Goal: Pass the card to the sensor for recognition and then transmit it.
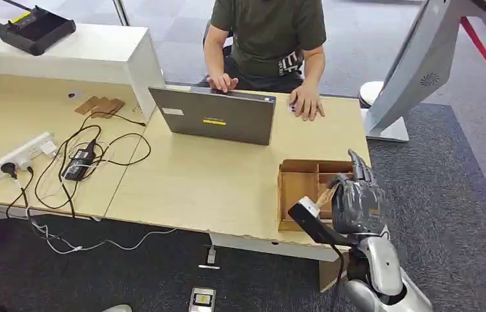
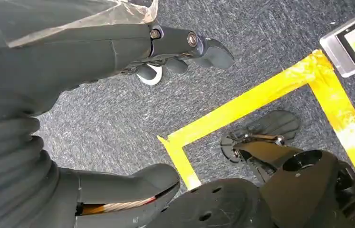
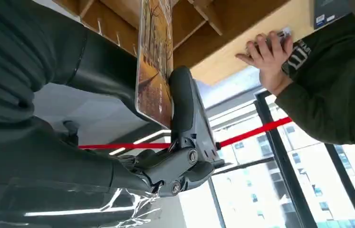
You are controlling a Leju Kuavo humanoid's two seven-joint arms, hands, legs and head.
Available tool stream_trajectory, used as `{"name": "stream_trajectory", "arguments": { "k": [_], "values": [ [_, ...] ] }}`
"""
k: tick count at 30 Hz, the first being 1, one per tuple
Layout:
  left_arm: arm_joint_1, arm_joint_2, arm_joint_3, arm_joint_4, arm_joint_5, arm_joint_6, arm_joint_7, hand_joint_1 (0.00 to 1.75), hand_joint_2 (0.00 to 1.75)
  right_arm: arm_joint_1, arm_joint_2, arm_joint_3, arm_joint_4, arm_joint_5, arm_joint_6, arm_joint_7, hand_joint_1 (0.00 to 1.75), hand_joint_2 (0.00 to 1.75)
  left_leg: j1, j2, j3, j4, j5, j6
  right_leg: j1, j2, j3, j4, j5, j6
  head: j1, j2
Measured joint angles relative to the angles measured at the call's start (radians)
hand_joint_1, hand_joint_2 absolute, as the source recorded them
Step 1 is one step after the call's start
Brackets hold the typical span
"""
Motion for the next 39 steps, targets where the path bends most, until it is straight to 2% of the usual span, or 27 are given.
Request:
{"name": "stream_trajectory", "arguments": {
  "k": [4,11,14,27,39],
  "values": [
    [-0.010,-0.004,-0.002,-0.001,-0.016,-0.015,0.013,0.00,1.75,-0.052,0.042,0.015,0.008,0.044,0.087,-0.004,1.75,1.75,0.000,0.000,0.000,0.000,0.000,0.000,0.000,0.000,0.000,0.001,0.000,0.000,0.000,0.000],
    [-0.044,-0.012,-0.017,-0.005,-0.067,-0.053,0.048,0.00,1.75,-0.216,0.118,0.080,0.094,0.088,0.282,0.038,1.75,1.75,0.000,0.000,0.000,0.000,0.001,0.000,0.000,0.000,0.000,0.001,0.001,0.000,0.000,0.000],
    [-0.062,-0.016,-0.024,-0.005,-0.085,-0.069,0.061,0.00,1.75,-0.275,0.143,0.104,0.144,0.063,0.320,0.047,1.75,1.75,0.000,0.000,0.000,0.000,0.002,0.000,0.000,0.000,0.000,0.001,0.001,0.000,0.000,0.000],
    [-0.082,-0.025,-0.034,-0.005,-0.104,-0.107,0.072,0.00,1.75,-0.426,0.219,0.187,0.340,0.084,0.348,0.081,1.75,1.75,0.000,0.000,-0.001,0.000,0.002,0.000,0.000,0.000,-0.001,0.001,0.002,0.000,0.000,0.000],
    [-0.082,-0.024,-0.035,-0.005,-0.104,-0.119,0.073,0.00,1.75,-0.456,0.250,0.212,0.418,0.062,0.331,0.084,1.75,1.75,0.000,0.000,-0.001,0.000,0.002,0.000,0.000,0.000,-0.001,0.001,0.002,0.000,0.000,0.000]
  ]
}}
